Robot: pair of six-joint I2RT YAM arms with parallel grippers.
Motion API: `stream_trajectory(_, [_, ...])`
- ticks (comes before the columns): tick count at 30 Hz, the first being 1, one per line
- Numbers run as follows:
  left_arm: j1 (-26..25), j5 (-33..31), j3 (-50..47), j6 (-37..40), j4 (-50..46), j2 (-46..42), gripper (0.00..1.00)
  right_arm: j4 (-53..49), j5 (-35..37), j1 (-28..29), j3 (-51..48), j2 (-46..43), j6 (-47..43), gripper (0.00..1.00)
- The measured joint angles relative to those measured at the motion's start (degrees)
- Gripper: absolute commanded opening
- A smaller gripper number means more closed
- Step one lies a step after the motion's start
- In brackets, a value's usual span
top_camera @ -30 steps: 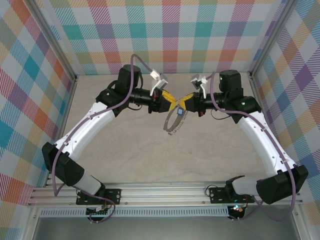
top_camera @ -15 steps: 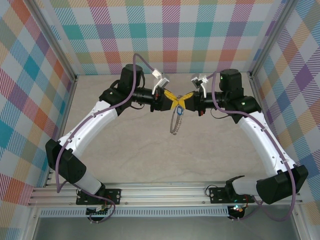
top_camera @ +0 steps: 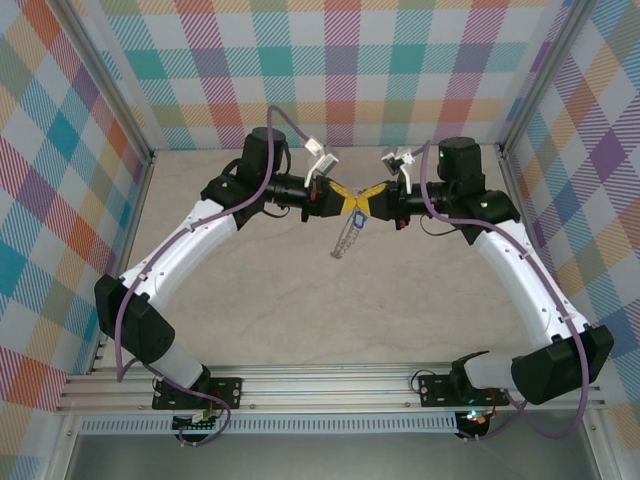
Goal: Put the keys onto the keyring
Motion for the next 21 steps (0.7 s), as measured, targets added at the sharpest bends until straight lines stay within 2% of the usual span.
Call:
stream_trajectory(6, [0.0,-0.55,-0.13,-2.03,1.77,0.24,0.0,0.68,0.81,-0.13,0.0,-0.04,1.27,0.0])
stream_trajectory(10, [-0.15,-2.47,-1.88,-4.72,6.4,-0.17,0.0,3.28,2.36,-0.44,-0.87,-0.7,4.15,0.3])
stream_trajectory(11, [-0.26,-3.43,-2.6,-5.38,7.63,-0.37,0.0,4.02,2.25,-0.46,-1.31,-1.07,4.9,0.33])
stream_trajectory(18, [-0.94,-7.26,-6.95,-10.32,15.28,-2.64,0.0,12.13,6.27,-2.16,-8.61,-9.9,11.52,0.52])
stream_trajectory(21, [-0.94,-8.37,-8.33,-12.2,17.73,-4.07,0.0,17.33,9.2,-3.17,-13.88,-15.69,14.73,0.54])
